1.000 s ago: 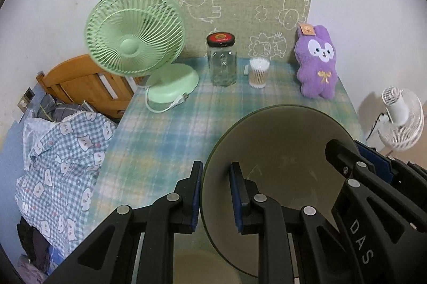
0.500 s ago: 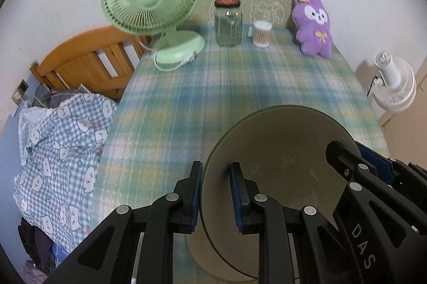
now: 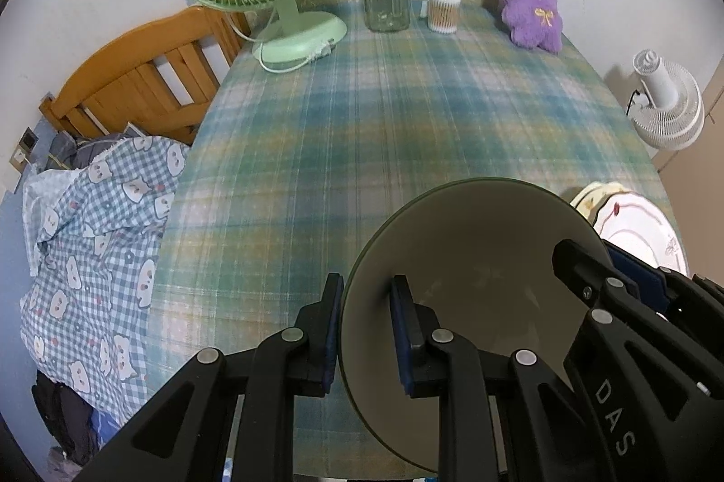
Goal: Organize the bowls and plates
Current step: 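Carry the grey bowl with the right gripper beside the plate stack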
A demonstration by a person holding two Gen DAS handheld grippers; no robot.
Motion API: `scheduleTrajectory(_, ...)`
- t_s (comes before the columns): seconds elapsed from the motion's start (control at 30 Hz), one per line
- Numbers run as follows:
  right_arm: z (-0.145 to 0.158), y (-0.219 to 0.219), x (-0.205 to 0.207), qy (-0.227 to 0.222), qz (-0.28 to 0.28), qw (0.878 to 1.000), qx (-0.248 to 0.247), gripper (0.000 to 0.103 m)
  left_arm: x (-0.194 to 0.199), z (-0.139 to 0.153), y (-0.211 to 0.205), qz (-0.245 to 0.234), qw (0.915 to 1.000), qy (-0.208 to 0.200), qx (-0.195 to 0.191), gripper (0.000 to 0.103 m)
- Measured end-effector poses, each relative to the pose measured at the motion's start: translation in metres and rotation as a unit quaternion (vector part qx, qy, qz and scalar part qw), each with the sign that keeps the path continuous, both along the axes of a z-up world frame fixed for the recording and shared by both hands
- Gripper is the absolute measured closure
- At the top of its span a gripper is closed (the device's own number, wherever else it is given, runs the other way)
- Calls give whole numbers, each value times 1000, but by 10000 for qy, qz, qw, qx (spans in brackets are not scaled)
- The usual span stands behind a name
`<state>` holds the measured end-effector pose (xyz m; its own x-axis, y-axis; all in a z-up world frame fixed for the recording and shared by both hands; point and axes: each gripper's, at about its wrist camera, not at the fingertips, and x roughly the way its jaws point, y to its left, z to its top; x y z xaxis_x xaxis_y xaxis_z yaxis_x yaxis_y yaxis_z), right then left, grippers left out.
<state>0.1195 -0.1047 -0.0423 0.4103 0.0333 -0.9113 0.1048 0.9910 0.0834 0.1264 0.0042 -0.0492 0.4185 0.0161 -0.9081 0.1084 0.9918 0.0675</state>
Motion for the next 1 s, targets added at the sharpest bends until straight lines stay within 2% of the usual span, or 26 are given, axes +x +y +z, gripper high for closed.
scheduleTrajectory(0.43,-23,6,2,131,-18,9999,-60,80,3,-20,9,-111,9999,65,-4,85)
scheduleTrajectory(0.53,-25,5,3,120,22,9999,2,77,2,-20,7,-166,9999,5,18,84)
scheduleTrajectory(0.57,-25,6,3,112,49,9999,2,77,2,-21,6,-213,9998,-13,14,82)
scheduleTrajectory(0.6,-25,6,3,104,93,9999,5,77,1,-21,5,-231,9997,-16,3,74)
scheduleTrajectory(0.7,-26,4,3,147,261,9994,148,67,-1,-24,3,-379,9992,83,-106,60)
scheduleTrajectory(0.73,-27,2,2,184,240,9993,232,59,-2,-25,3,-427,9990,101,-89,58)
scheduleTrajectory(0.77,-26,0,1,191,192,9993,264,46,-3,-26,2,-495,9987,130,-63,52)
scheduleTrajectory(0.8,-25,-2,-1,179,152,9994,261,40,-4,-27,2,-532,9985,147,-62,46)
scheduleTrajectory(0.83,-23,-3,-3,145,133,9995,228,33,-5,-27,3,-567,9982,154,-82,45)
scheduleTrajectory(1.0,-21,-7,-9,127,71,9997,199,33,-8,-27,9,-660,9975,157,-195,31)
